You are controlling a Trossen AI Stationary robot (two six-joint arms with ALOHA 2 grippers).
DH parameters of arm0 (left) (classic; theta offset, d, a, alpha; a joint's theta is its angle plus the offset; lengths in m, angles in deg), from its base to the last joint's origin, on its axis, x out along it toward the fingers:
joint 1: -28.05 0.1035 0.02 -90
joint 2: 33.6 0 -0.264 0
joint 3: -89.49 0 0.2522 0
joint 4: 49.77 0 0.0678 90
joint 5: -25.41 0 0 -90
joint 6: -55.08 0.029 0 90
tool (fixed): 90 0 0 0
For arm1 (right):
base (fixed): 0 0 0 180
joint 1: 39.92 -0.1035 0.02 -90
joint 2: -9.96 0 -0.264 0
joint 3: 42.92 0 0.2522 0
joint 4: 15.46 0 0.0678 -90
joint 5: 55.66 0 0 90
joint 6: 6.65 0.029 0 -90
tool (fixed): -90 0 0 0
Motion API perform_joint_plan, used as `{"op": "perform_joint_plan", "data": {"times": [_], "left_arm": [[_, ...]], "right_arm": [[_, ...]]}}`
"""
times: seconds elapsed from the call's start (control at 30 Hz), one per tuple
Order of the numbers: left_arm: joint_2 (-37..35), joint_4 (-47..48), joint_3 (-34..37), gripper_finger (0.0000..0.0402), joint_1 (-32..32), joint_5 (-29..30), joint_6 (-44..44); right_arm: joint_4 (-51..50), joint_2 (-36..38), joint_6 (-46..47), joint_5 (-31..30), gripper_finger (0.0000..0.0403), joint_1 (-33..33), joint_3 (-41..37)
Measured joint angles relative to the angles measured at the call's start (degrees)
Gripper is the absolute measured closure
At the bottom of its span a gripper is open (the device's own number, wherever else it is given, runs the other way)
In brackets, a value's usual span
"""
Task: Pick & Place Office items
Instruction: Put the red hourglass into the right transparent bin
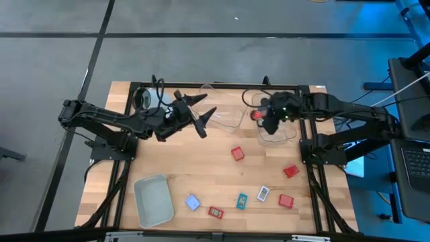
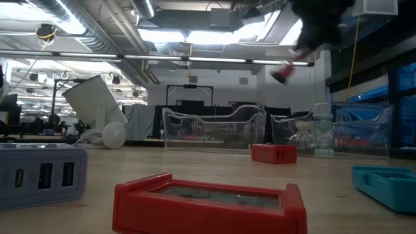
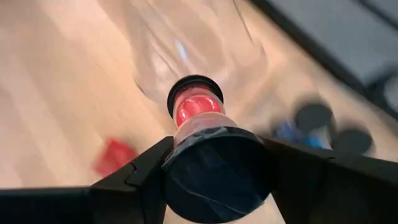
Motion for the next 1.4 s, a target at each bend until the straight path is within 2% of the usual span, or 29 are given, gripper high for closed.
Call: {"op": "perform_joint_plan", "data": {"times": [0.17, 0.3, 0.63, 0.83, 1.07, 1.4], "left_arm": [[0.0, 2.9, 0.0, 0.0121, 0.0, 0.0, -0.3], [0.0, 4.7, 0.0, 0.0121, 0.0, 0.0, -0.4], [0.0, 12.8, 0.1, 0.0121, 0.0, 0.0, -4.8], [0.0, 14.3, 0.1, 0.0121, 0.0, 0.0, -4.9], [0.0, 16.4, 0.1, 0.0121, 0.0, -0.1, -5.3], [0.1, 16.4, 0.1, 0.0121, 0.0, 0.0, -5.7]], "right_arm": [[-14.1, -1.0, 6.4, 0.4, 0.0192, 2.5, 0.0], [-20.1, -3.2, 9.8, 0.4, 0.0192, 4.3, 0.0], [-19.8, -13.8, 8.0, 0.4, 0.0192, 5.6, 0.0], [-20.0, -19.2, 6.3, 0.4, 0.0191, 5.6, 0.0], [-18.4, -20.3, 3.7, 2.1, 0.0191, 5.6, -1.0], [-11.4, -20.0, 1.8, 6.4, 0.0191, 5.6, -8.3]]}}
